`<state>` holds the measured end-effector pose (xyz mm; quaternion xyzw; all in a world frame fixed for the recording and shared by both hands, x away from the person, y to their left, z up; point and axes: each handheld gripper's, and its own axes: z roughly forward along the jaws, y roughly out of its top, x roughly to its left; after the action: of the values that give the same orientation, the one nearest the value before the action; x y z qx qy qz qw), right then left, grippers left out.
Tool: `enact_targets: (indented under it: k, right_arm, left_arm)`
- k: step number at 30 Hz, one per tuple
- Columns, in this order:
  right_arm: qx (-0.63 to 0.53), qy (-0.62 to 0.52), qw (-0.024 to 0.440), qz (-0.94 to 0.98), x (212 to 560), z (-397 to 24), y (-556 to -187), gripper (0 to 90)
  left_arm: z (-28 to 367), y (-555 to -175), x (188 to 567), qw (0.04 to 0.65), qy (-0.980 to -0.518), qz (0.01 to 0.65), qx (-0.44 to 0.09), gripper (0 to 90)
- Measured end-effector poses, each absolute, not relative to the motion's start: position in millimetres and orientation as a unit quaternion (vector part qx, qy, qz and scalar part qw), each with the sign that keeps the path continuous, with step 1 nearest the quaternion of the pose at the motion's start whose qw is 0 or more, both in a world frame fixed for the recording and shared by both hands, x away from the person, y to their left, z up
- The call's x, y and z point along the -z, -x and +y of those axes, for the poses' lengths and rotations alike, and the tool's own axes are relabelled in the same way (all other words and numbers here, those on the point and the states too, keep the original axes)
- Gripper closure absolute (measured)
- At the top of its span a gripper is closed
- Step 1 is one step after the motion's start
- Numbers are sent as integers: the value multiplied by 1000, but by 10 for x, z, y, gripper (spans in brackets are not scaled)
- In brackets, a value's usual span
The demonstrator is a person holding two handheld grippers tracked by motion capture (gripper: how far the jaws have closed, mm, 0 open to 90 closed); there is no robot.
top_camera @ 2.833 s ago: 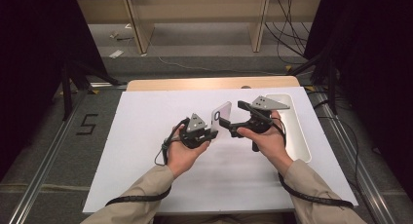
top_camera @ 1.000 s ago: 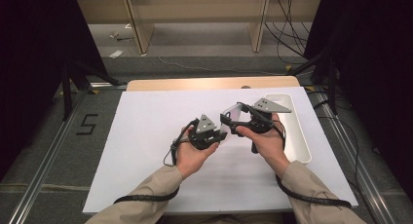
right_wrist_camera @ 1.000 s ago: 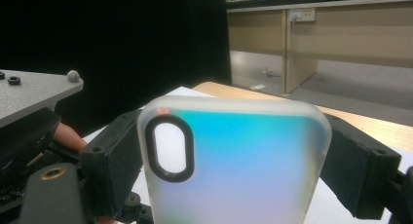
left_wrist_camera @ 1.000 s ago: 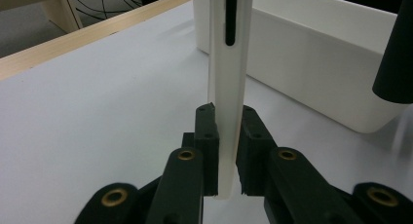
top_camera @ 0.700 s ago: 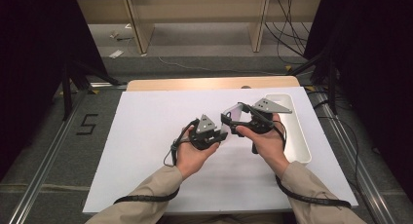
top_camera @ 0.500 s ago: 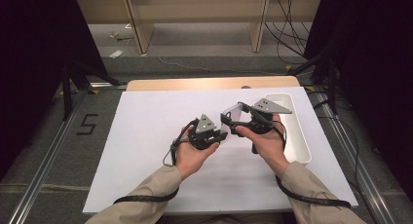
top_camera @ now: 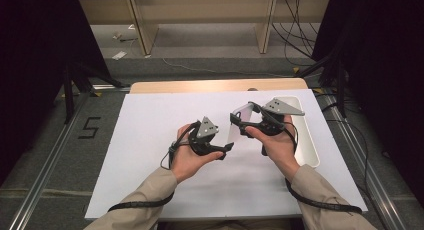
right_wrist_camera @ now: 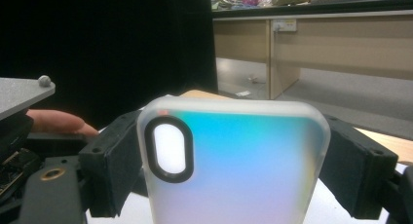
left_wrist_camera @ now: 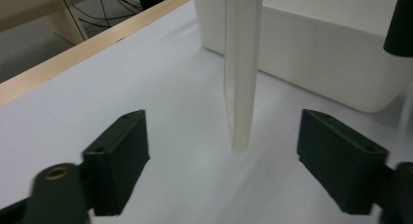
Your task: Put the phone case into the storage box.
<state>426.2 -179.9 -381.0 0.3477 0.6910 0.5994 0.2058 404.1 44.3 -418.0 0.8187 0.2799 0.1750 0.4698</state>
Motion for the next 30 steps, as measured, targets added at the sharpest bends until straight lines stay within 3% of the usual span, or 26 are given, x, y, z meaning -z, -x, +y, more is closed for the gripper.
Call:
enact_targets:
  k: [7, 30]
  right_arm:
    - [-599, -351, 211, 688, 3782, -1836, -4270, 180]
    - [-597, -365, 224, 679, 3705, -1973, -4310, 180]
  left_arm:
    - [574, -3992, 4185, 449, -836, 263, -176, 5]
    - [892, -3929, 4218, 448, -837, 266, -167, 0]
